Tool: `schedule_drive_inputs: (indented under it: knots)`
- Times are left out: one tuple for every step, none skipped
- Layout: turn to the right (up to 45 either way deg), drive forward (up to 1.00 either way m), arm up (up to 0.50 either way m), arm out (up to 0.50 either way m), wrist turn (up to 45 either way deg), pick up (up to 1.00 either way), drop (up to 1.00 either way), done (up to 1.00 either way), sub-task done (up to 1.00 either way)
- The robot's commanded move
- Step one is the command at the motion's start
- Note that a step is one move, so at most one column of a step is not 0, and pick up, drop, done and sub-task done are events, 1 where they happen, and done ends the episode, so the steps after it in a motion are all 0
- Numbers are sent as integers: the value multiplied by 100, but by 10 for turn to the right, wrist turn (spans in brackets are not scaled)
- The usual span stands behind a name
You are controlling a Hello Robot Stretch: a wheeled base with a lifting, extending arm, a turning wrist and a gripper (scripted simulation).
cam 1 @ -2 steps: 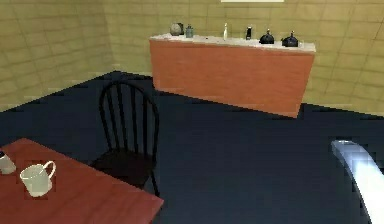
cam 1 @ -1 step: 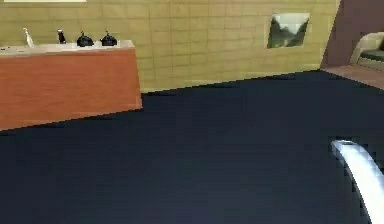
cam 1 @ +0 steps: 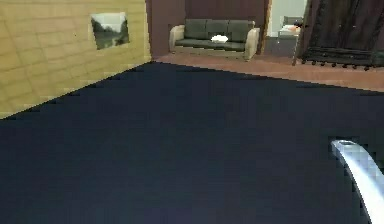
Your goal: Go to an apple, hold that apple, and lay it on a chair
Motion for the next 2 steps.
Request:
schedule_drive_inputs:
  knots:
    - [210, 0, 0, 0, 0, 0, 0, 0, 0]
    - [0, 100, 0, 0, 0, 0, 0, 0, 0]
